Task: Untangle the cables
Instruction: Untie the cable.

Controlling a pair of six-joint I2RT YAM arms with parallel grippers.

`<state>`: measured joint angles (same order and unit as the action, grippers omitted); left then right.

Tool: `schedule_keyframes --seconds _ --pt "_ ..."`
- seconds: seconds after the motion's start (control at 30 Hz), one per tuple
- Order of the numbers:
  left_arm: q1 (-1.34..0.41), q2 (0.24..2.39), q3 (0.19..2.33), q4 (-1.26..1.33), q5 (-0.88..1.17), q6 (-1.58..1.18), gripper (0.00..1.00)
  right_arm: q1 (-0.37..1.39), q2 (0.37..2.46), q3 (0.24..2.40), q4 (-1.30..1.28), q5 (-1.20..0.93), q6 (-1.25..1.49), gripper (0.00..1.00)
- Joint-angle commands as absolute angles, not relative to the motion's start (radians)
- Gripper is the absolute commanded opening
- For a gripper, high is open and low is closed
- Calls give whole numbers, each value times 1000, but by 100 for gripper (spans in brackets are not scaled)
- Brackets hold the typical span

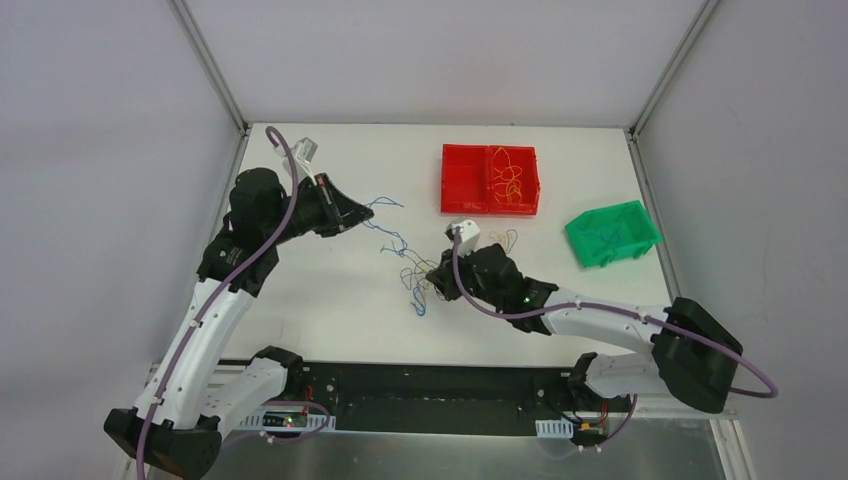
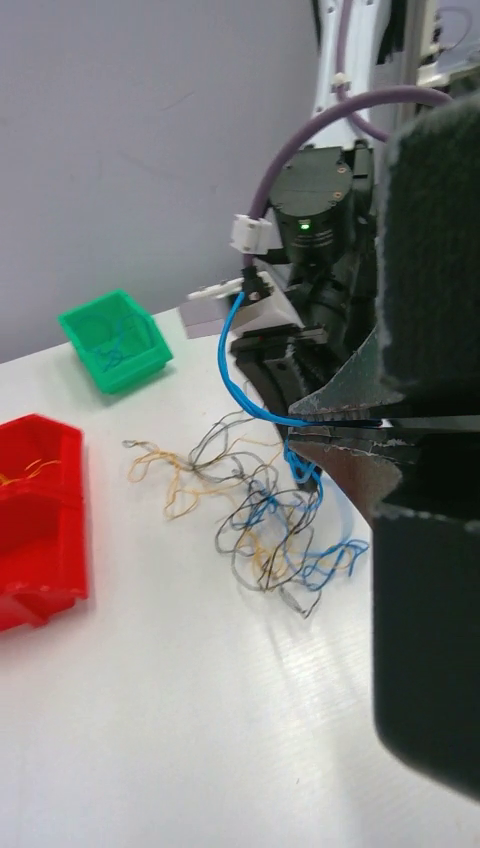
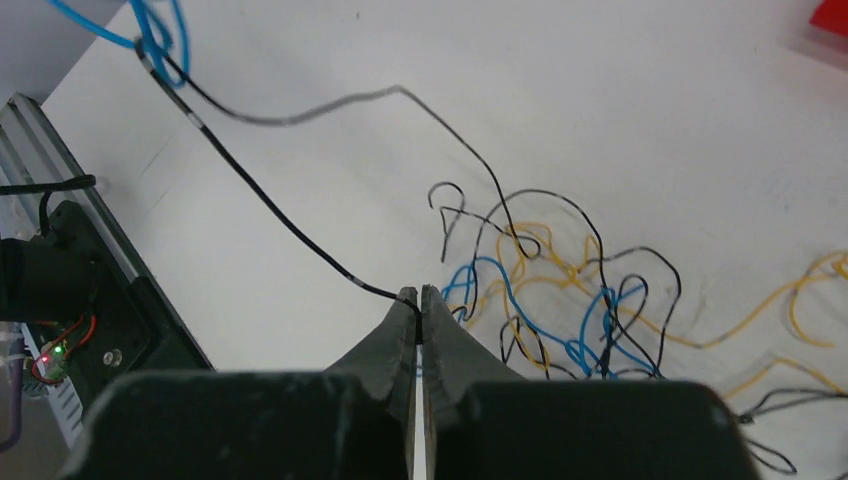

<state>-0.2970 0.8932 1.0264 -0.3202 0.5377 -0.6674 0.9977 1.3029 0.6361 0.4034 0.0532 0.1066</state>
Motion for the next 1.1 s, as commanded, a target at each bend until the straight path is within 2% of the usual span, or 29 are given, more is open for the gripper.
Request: schedule_keyframes --seconds 0.0,0.2,0.37,0.43,0.53,0.57,0.6,0.63,0.7,0.9,1.07 --pt "-266 919 1159 -371 418 -565 0 999 1191 553 343 129 182 0" --pt "-256 981 1304 -481 77 -473 0 998 1090 504 221 227 268 0" --pt "-256 963 1309 -520 -223 -436 0 987 984 472 102 388 360 0" --pt "-256 949 1294 -519 -257 -434 0 982 939 454 82 396 371 0" --pt "-256 957 1288 -486 -85 -445 0 978 902 451 68 351 360 3" --pt "-256 968 1287 -468 7 -455 0 979 899 459 58 329 353 13" --pt "-256 984 1287 -446 101 -468 0 979 897 469 49 309 347 35" --pt "-256 999 1287 -424 195 -482 0 979 892 481 41 294 343 51" --pt "-259 1039 1289 -387 335 -517 0 979 879 504 23 287 339 67" --pt "-321 1150 1290 -312 379 -560 0 978 809 602 -149 453 354 74" --pt "-390 1271 1316 -189 326 -572 0 953 779 728 -494 915 582 83"
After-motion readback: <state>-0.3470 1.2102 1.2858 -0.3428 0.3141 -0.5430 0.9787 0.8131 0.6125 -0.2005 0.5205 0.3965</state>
